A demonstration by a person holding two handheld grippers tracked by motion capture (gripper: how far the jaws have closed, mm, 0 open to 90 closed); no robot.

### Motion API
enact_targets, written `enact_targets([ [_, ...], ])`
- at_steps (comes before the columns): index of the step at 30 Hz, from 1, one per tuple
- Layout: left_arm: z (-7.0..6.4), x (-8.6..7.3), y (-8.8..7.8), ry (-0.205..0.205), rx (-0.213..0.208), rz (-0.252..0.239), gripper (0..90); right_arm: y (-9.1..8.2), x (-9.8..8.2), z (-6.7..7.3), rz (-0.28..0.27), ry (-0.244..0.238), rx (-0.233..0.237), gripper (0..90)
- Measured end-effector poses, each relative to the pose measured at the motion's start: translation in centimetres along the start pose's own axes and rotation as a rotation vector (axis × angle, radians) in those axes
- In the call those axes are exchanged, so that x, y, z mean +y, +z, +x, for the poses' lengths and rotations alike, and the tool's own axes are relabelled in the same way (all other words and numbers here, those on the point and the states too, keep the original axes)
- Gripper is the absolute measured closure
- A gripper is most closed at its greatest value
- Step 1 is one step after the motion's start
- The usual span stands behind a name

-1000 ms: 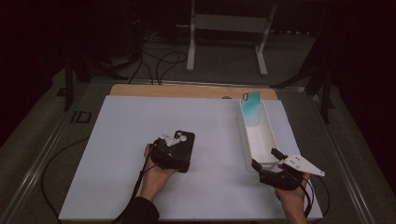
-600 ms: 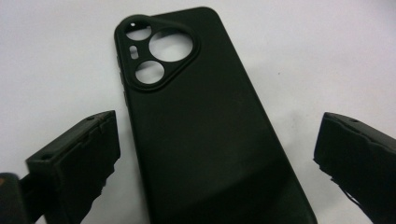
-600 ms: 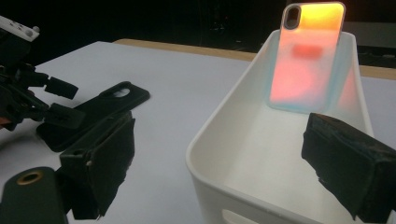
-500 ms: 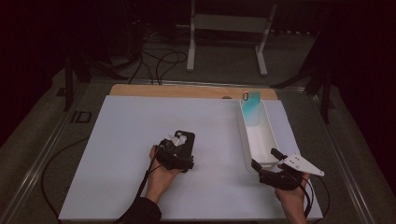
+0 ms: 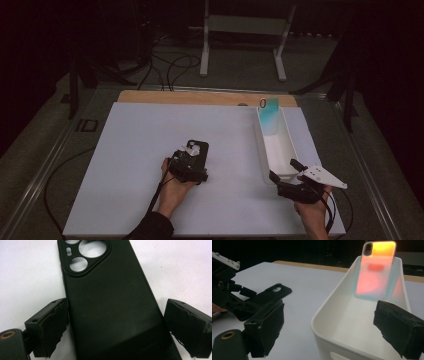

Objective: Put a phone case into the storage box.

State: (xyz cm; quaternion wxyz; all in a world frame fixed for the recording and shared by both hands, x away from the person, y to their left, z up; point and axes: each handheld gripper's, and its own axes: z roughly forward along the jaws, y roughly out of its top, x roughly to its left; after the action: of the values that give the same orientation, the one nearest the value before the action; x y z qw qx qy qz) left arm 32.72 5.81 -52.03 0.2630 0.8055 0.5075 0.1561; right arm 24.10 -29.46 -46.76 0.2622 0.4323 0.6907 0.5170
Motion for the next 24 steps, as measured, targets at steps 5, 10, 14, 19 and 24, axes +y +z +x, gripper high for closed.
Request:
enact_targets([
  [5,0.52,0.05,-0.21,0.006,-0.01,0.021,10.3,-0.04,-0.04,-0.09,0.001,0.001,-0.003,9.6],
  [10,0.51,0.07,-0.11,0.017,-0.006,0.032,10.2,0.0,-0.03,-0.05,0.002,0.0,-0.002,9.6],
  [14,0.49,0.07,-0.04,0.021,-0.006,0.034,9.1,0.13,-0.04,0.07,0.005,-0.005,0.001,9.6],
  [19,0.51,0.39,-0.07,0.028,-0.006,0.061,9.9,0.2,-0.05,0.17,0.008,-0.007,0.002,9.6],
  [24,0.8,0.57,-0.23,0.04,-0.022,0.079,12.8,0.09,-0.03,0.06,0.006,-0.006,-0.002,9.6],
])
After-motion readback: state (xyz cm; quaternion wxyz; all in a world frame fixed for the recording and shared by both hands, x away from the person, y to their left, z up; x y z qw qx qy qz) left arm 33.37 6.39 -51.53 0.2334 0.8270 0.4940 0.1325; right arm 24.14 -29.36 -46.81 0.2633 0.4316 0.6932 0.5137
